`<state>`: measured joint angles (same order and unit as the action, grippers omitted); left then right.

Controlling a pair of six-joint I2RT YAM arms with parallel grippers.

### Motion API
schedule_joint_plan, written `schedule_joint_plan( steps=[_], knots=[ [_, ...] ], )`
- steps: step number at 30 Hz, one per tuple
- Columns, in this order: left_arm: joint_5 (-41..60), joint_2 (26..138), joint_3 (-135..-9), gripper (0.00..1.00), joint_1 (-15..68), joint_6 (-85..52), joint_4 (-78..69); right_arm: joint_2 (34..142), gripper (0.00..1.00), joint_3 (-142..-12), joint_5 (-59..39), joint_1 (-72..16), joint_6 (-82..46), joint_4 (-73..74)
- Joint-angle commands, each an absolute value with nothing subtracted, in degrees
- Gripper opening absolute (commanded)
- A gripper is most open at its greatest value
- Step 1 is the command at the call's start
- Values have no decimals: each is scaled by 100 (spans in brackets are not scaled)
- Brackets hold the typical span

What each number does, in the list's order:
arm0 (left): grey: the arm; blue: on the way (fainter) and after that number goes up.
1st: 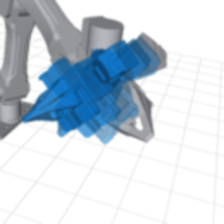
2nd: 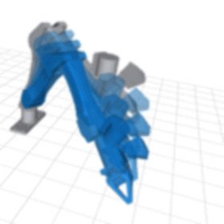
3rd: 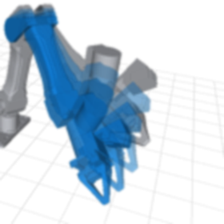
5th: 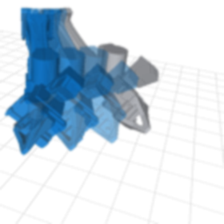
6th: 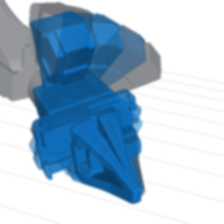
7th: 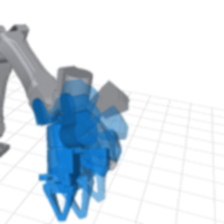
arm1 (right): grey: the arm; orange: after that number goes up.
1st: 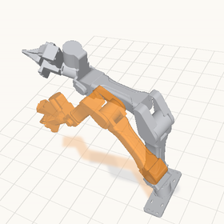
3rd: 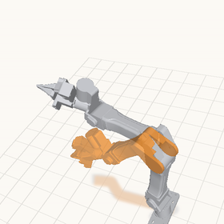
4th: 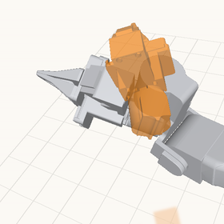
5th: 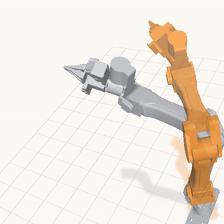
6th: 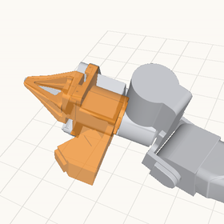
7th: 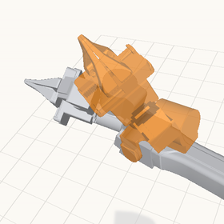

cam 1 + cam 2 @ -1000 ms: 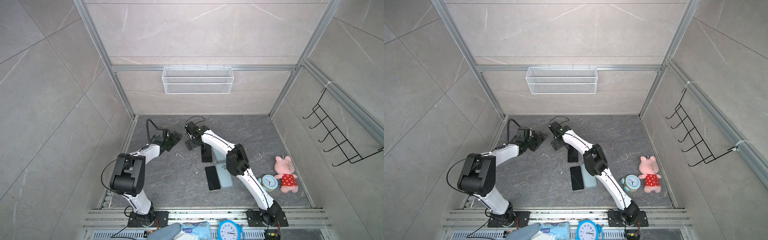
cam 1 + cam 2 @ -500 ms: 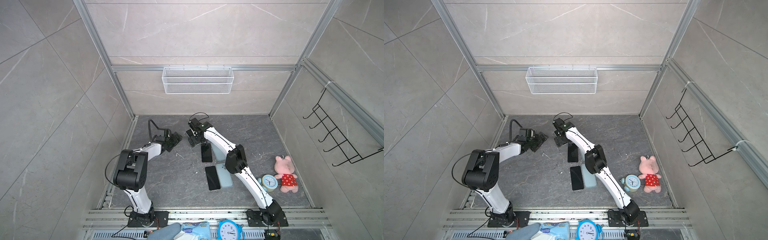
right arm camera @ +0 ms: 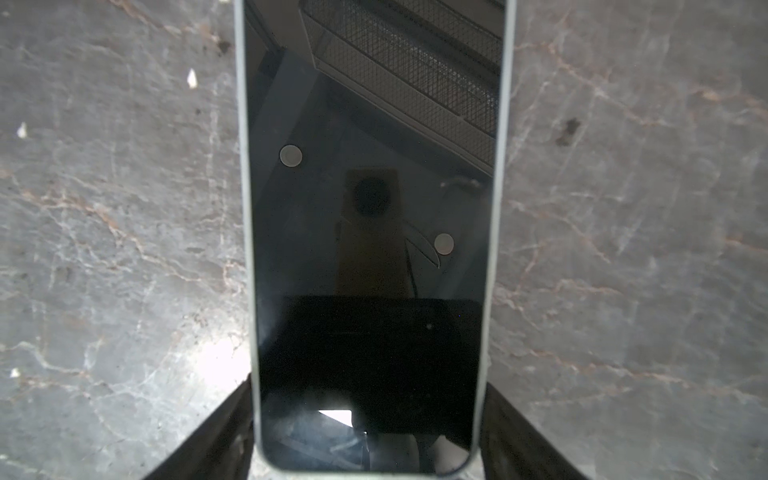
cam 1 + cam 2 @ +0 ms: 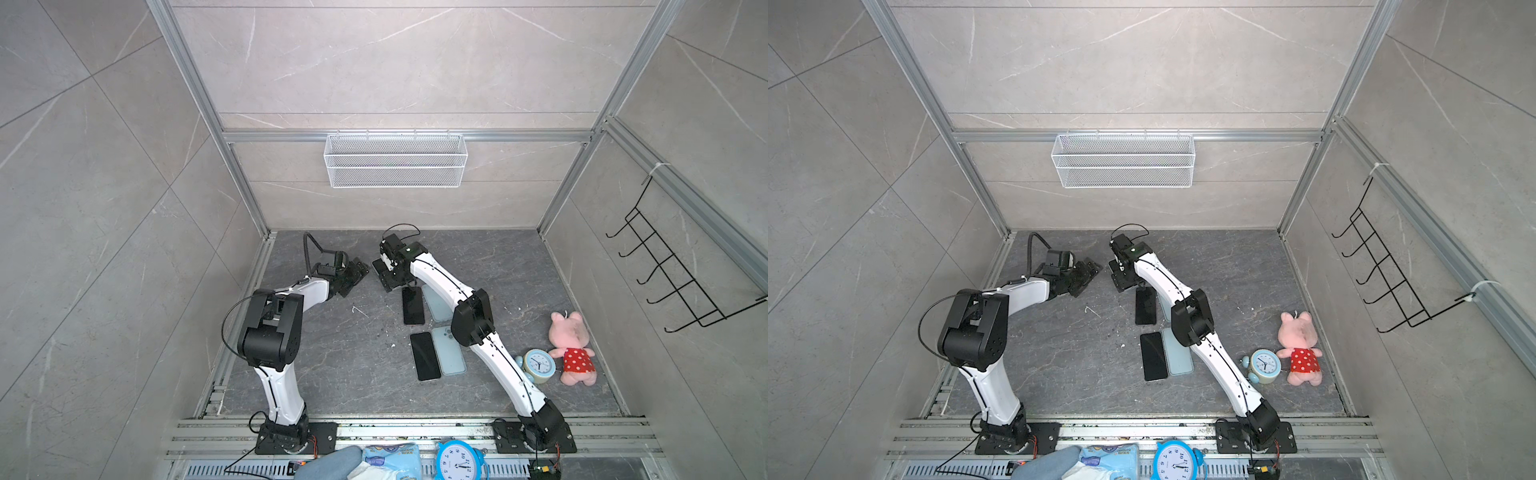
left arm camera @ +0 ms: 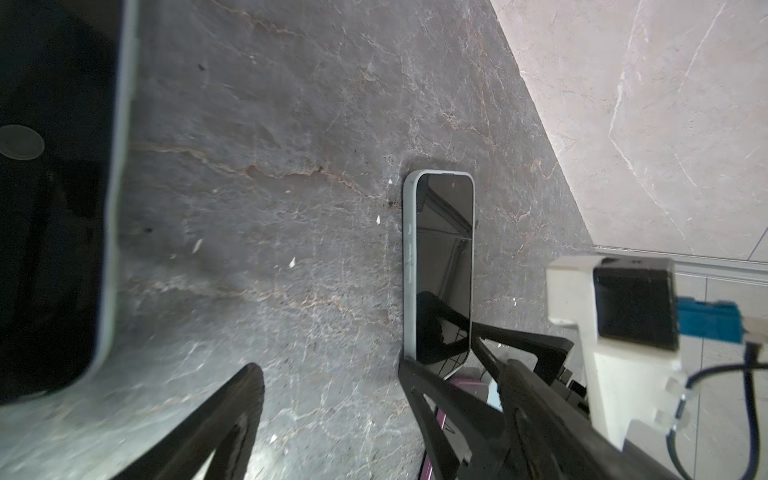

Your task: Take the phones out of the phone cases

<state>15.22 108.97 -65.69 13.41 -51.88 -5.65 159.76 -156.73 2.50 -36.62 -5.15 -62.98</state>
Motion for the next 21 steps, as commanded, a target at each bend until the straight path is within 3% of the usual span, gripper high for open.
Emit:
schedule_joint_plan(
  steps=[1,7,11,21],
  knots=[
    [1696,11125,-6789,91,1374,-5475,-1042,16386,72,-15466,8,-3674,-440,-6610],
    [2126,11553,-6744,90,1369,-5880,-1921,16141,55,-15013,-35,-3665,-529,-6387],
    [2273,11682,-6606,91,1365,-6069,-2411,15892,42,-14557,-563,-3656,-568,-6166],
    [2455,11951,-6361,90,1353,-6433,-3167,14896,34,-12657,-2034,-3551,-649,-4947]
  ],
)
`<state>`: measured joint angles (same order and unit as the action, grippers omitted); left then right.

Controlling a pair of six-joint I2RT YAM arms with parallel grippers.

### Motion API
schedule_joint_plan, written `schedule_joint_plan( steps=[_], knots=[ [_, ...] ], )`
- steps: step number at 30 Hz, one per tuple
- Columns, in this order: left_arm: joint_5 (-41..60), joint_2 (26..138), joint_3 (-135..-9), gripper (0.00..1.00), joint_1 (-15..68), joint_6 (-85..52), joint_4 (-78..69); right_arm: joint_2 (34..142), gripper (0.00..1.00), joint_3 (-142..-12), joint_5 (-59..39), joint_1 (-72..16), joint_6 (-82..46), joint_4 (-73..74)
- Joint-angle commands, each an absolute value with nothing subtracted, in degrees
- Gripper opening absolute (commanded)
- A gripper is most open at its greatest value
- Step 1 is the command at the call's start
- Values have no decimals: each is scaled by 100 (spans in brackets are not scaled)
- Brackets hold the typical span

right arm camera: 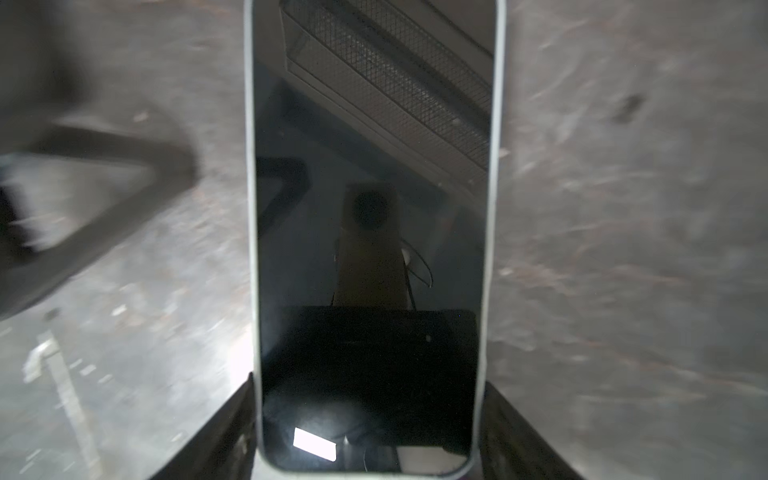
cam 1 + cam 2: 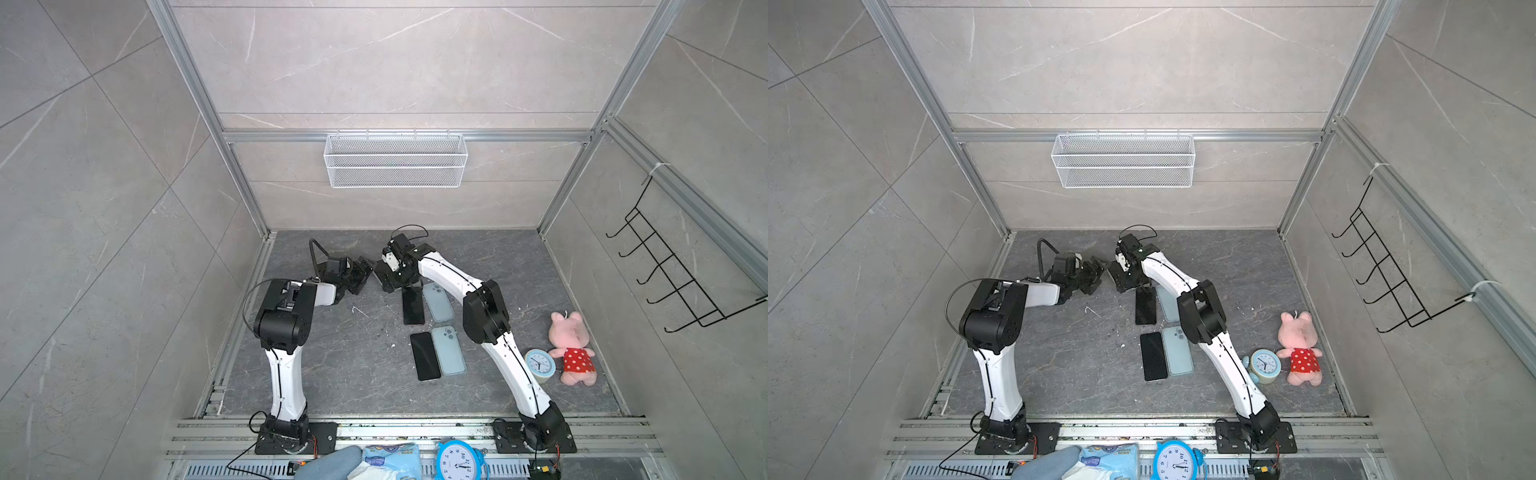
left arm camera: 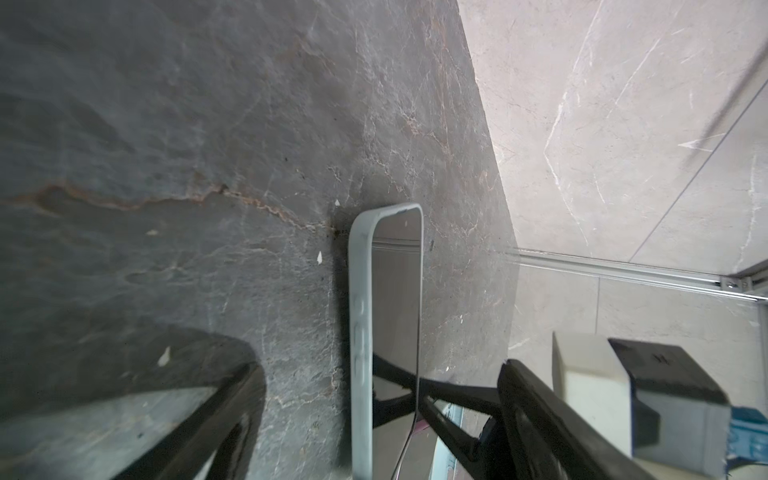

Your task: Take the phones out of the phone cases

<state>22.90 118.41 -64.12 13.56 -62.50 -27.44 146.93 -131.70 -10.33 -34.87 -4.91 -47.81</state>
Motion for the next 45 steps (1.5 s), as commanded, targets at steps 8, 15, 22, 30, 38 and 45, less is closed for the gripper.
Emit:
schedule_joint_plan(
  steps=[8,15,22,30,38,45],
  knots=[
    [2557,12244,-6405,82,1354,-6627,-3438,14725,32,-12126,-2373,-3545,-612,-4696],
    [2519,12327,-6391,53,1292,-6535,-3288,14376,32,-11659,-2330,-3533,-580,-4523],
    [2553,12334,-6309,17,1272,-6438,-3249,14148,32,-11277,-2298,-3515,-577,-4319],
    [2603,11840,-5673,0,1157,-6984,-4109,13023,55,-10265,-2633,-3516,-1273,-3328],
    [1536,10310,-5003,0,1108,-8206,-5577,10186,89,-7566,-2566,-3509,-4029,-742],
    [510,9608,-4878,0,1415,-9321,-6360,9052,87,-5797,-2578,-3502,-5953,1921]
  ],
)
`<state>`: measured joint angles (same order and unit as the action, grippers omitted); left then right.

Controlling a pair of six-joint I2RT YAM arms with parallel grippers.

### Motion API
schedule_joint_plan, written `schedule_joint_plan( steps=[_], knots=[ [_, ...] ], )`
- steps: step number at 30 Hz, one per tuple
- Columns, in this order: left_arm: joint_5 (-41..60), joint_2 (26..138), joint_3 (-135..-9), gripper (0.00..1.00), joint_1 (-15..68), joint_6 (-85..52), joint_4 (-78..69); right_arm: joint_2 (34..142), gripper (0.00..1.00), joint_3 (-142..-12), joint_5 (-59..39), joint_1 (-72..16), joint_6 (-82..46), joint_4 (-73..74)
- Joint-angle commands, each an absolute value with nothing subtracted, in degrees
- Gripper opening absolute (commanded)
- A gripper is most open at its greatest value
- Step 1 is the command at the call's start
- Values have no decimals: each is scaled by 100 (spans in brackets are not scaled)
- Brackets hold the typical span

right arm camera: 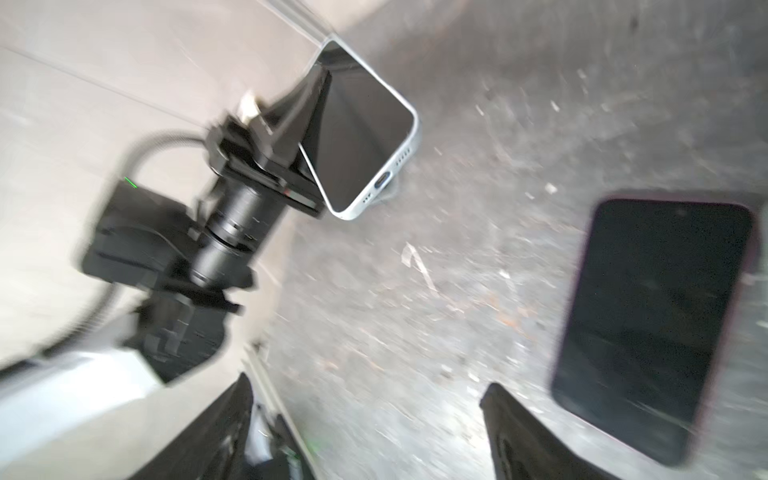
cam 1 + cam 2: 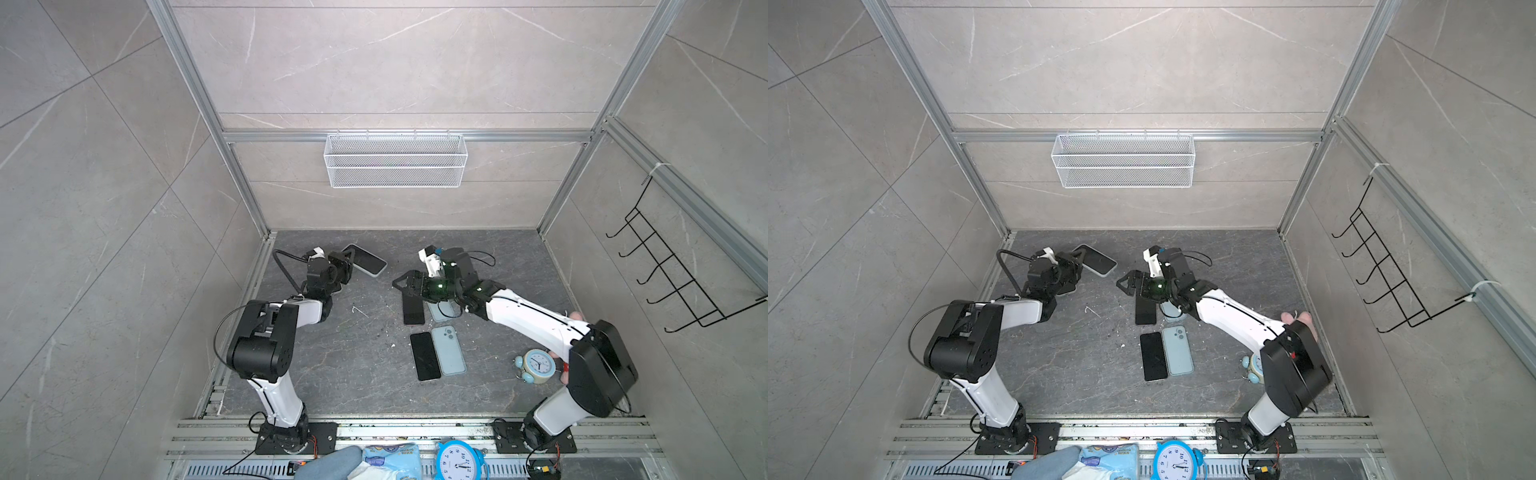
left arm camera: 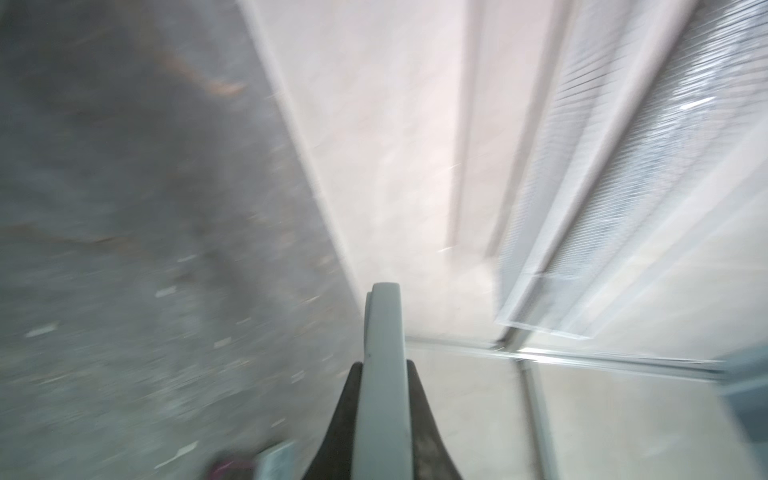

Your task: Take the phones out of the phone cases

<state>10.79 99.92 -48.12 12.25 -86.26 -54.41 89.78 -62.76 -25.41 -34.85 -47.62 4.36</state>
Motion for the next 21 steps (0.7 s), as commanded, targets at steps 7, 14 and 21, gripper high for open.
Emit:
schedule_joint_plan(
  steps=[7,14,21],
  knots=[
    [87,9265,-4907,0,1940,-9500,-6183,9521,82,-5432,-2911,-3498,-6946,4409],
    [-26,9132,-4775,0,2055,-9439,-6051,9730,77,-5302,-2971,-3497,-7323,5580],
    [-61,9153,-4710,0,2205,-9457,-6151,9940,65,-5355,-2954,-3494,-7417,5659]
  ],
)
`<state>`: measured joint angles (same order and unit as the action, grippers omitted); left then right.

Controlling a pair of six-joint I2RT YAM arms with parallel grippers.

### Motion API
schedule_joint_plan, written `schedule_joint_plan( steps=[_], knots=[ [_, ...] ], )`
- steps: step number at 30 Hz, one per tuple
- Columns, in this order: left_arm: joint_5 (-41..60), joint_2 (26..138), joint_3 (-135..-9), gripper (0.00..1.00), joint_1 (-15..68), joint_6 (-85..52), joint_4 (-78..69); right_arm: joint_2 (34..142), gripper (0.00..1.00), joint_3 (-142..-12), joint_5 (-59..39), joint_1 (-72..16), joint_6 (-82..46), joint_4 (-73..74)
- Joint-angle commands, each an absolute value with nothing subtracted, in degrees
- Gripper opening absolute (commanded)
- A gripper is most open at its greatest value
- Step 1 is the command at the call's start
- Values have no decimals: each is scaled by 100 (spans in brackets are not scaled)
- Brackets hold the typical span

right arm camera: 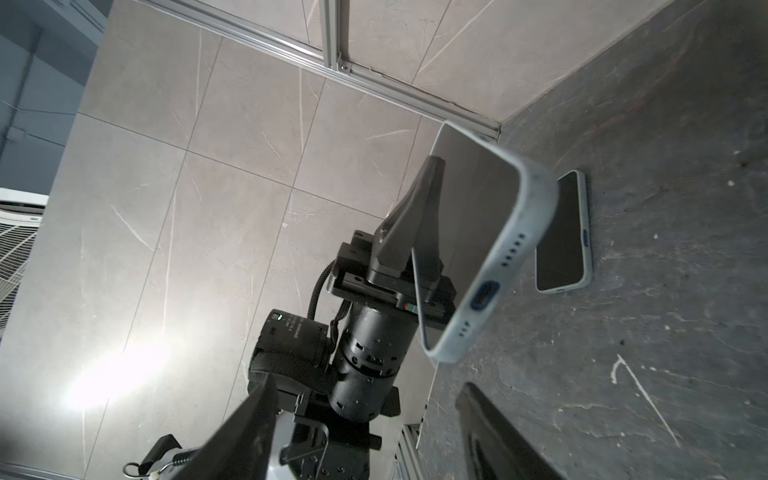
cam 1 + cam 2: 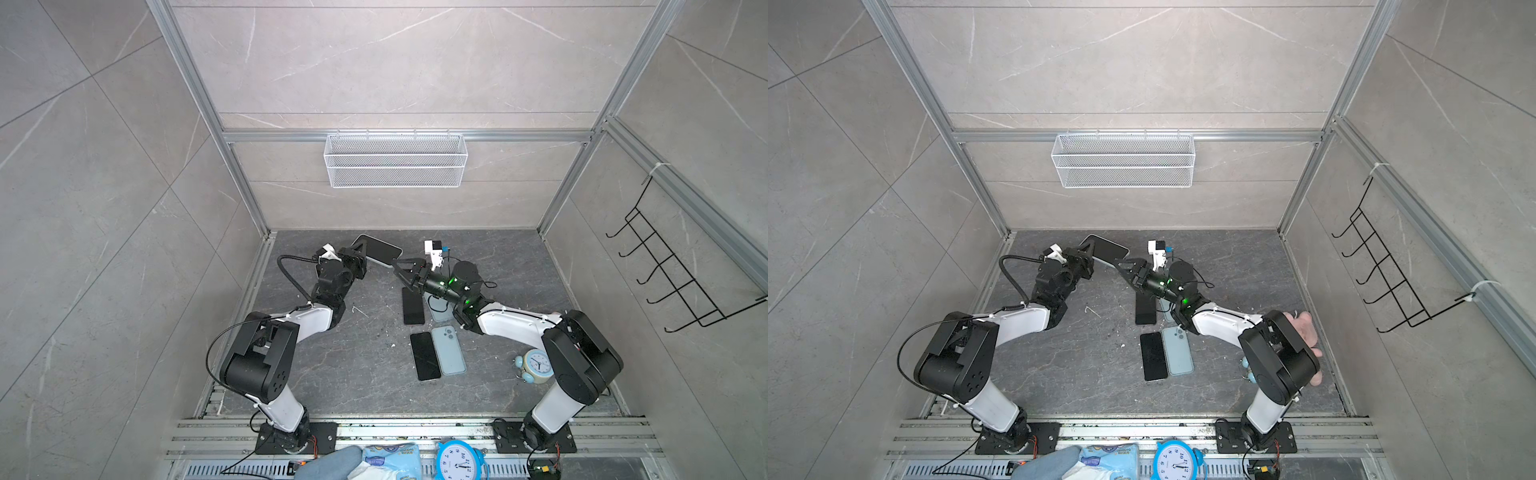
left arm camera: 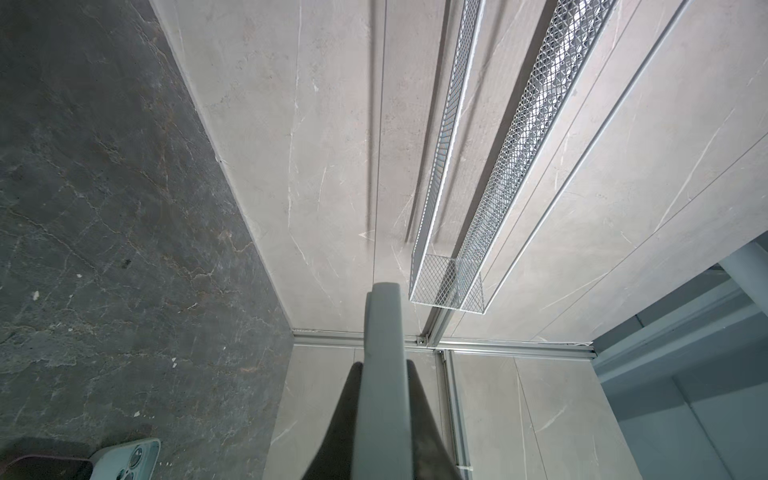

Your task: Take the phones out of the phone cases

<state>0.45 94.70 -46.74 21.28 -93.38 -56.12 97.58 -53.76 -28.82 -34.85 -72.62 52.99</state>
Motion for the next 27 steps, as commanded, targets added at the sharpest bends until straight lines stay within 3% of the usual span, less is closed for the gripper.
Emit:
schedule_joint_plan(
  steps=[1,8,20,27],
  knots=[
    [-68,9157,-4691,0,2221,-9470,-6167,9975,62,-5372,-2945,-3498,-7448,5700],
    [-71,9158,-4654,0,2325,-9488,-6261,10086,47,-5424,-2905,-3497,-7490,5768],
    [0,9093,-4648,0,2351,-9528,-6120,10136,10,-5316,-2865,-3503,-7499,5842],
    [60,9005,-4597,0,2348,-9502,-6203,10130,0,-5309,-2882,-3481,-7480,5909]
  ],
)
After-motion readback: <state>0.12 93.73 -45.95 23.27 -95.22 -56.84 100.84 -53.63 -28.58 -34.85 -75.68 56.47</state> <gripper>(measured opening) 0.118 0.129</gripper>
